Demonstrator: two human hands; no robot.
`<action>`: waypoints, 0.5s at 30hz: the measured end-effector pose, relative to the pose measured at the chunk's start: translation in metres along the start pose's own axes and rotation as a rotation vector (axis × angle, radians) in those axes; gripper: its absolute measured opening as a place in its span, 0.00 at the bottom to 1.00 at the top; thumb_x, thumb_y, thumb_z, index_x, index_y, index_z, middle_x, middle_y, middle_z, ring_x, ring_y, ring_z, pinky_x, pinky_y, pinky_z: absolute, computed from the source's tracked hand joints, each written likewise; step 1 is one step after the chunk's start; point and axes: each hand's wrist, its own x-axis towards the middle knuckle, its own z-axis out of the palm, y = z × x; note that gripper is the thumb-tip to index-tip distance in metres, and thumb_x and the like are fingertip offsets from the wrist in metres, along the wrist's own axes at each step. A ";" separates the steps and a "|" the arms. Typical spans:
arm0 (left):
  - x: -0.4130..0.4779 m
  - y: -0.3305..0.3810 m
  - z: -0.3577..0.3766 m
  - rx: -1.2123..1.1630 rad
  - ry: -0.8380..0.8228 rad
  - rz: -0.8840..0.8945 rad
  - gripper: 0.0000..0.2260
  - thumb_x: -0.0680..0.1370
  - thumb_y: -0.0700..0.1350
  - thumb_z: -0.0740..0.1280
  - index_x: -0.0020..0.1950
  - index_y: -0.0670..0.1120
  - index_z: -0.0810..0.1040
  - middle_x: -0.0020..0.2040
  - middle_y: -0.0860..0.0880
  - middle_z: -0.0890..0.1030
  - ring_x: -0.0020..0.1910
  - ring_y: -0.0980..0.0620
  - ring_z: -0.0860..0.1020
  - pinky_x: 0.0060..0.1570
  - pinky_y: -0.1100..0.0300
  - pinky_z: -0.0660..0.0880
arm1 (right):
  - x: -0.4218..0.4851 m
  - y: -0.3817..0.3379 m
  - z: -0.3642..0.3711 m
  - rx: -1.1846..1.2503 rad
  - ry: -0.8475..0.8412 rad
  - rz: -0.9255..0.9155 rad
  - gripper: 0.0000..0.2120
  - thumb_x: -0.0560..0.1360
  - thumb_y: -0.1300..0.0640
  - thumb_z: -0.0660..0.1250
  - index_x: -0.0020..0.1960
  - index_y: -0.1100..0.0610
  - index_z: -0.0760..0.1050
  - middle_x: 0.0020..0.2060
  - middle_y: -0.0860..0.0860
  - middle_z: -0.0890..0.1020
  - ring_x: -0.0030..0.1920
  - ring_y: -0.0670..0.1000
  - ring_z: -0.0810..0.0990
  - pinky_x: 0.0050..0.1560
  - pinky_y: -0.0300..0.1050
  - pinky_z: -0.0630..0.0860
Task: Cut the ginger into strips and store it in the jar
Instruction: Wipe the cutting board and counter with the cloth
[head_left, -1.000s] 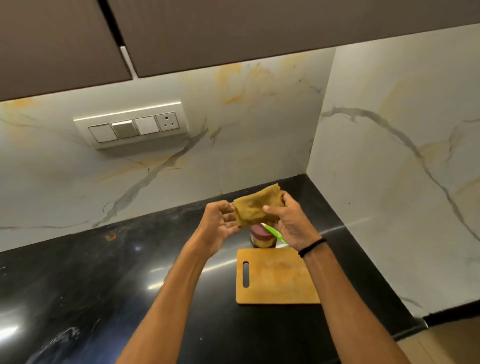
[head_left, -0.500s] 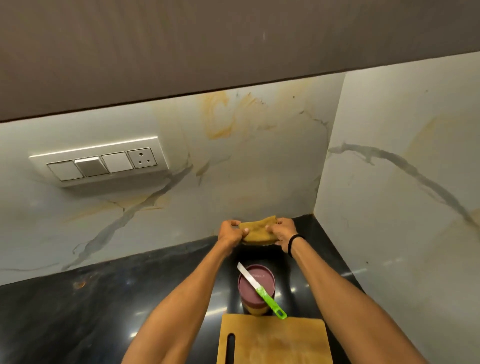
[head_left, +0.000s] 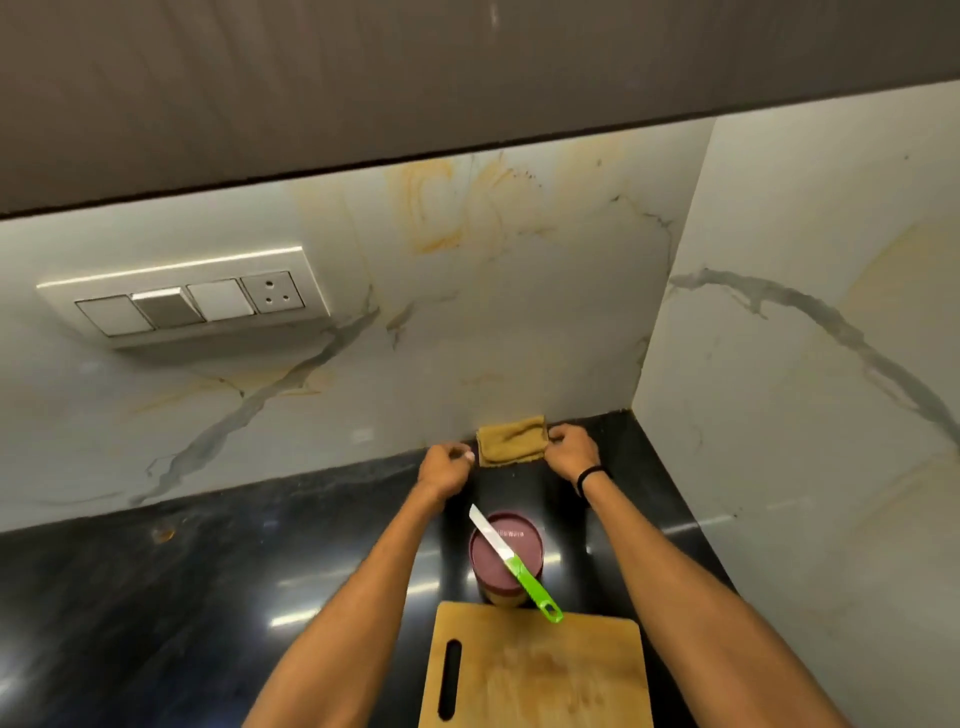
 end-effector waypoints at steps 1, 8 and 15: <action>-0.015 -0.002 -0.006 -0.097 -0.018 -0.026 0.10 0.82 0.42 0.64 0.62 0.41 0.79 0.48 0.42 0.83 0.42 0.45 0.80 0.41 0.54 0.77 | -0.012 0.000 -0.008 0.066 0.004 0.037 0.07 0.73 0.59 0.67 0.48 0.52 0.83 0.51 0.55 0.84 0.54 0.59 0.81 0.57 0.50 0.78; -0.134 -0.047 -0.011 -0.100 -0.007 -0.019 0.20 0.79 0.30 0.60 0.69 0.43 0.73 0.62 0.42 0.79 0.55 0.48 0.78 0.46 0.61 0.77 | -0.117 0.028 -0.024 0.294 -0.084 0.097 0.09 0.75 0.57 0.67 0.37 0.52 0.79 0.40 0.54 0.84 0.40 0.51 0.80 0.43 0.50 0.78; -0.203 -0.115 0.024 0.513 0.049 0.018 0.24 0.80 0.48 0.67 0.75 0.49 0.67 0.70 0.44 0.68 0.66 0.41 0.71 0.64 0.49 0.72 | -0.208 0.076 -0.006 -0.284 0.032 0.537 0.19 0.75 0.57 0.66 0.65 0.55 0.72 0.66 0.62 0.66 0.64 0.65 0.68 0.61 0.60 0.71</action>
